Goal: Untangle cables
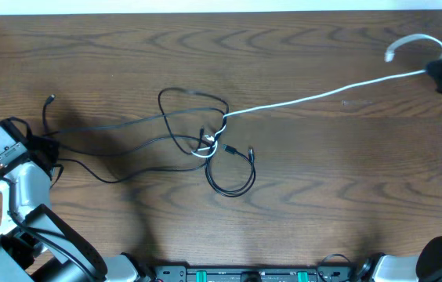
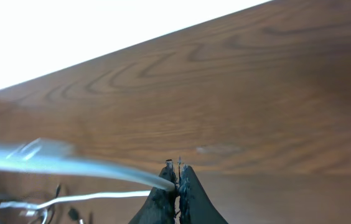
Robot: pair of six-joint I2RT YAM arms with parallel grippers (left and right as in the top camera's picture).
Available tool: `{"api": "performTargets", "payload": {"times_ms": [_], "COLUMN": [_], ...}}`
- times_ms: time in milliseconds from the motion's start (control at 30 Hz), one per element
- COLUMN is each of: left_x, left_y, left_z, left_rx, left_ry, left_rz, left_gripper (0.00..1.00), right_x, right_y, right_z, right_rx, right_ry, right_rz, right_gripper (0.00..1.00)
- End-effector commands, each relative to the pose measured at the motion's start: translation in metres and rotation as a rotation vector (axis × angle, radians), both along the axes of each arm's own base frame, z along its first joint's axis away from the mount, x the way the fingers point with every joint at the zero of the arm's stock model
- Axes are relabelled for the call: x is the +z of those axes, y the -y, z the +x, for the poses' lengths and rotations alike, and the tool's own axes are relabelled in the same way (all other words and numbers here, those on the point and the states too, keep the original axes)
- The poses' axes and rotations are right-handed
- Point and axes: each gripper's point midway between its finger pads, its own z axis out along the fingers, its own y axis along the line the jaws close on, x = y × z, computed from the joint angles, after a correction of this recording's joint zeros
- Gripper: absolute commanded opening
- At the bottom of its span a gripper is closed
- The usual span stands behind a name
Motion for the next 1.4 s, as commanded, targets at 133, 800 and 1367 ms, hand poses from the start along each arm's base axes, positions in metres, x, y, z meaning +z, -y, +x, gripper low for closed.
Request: {"api": "performTargets", "payload": {"times_ms": [133,800,1367], "left_x": [0.003,0.002,0.006], "left_y": [-0.013,-0.01,0.03], "left_z": [-0.013,-0.011,0.02], "left_rx": [0.067,0.055,-0.123], "left_ry": [-0.006,0.001,0.109], "left_rz": [0.022,0.005,-0.119], "left_gripper": [0.07,0.08,0.35], "right_x": [0.008,0.011,-0.006], "right_y": [0.078,0.116,0.075], "right_z": [-0.03,-0.053,-0.037], "right_rx": [-0.2,-0.325,-0.225], "right_ry": [0.019,0.048,-0.014], "right_rz": [-0.043,0.055,0.064], "right_gripper": [0.01,0.01,0.01]}}
